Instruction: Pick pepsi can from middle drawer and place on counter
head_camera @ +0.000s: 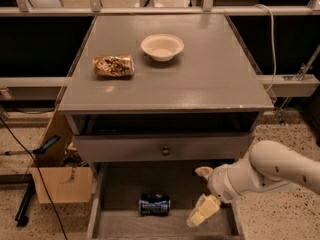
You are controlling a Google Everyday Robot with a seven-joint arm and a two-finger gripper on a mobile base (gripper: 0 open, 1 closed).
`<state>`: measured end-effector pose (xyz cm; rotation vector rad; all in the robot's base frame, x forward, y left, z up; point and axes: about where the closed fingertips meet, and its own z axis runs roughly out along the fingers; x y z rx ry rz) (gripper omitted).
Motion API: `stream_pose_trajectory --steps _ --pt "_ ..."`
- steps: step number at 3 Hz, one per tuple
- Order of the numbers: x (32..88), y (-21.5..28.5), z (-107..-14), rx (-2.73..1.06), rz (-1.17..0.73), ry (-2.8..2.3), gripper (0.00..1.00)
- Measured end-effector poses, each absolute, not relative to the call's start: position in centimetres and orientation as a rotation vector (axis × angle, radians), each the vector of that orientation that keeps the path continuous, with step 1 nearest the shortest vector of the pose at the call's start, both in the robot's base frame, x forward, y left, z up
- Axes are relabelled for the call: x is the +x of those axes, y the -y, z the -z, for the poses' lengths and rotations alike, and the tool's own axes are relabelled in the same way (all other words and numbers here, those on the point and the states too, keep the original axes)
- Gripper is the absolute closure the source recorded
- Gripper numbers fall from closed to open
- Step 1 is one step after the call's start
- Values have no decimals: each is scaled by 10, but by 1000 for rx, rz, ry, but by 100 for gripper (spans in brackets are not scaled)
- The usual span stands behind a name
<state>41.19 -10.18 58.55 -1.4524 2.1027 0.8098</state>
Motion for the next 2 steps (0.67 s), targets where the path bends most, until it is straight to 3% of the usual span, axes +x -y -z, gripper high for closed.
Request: stream_pose_trajectory --steps 2 --pt "426 87 -500 -1335 -796 -2152 0"
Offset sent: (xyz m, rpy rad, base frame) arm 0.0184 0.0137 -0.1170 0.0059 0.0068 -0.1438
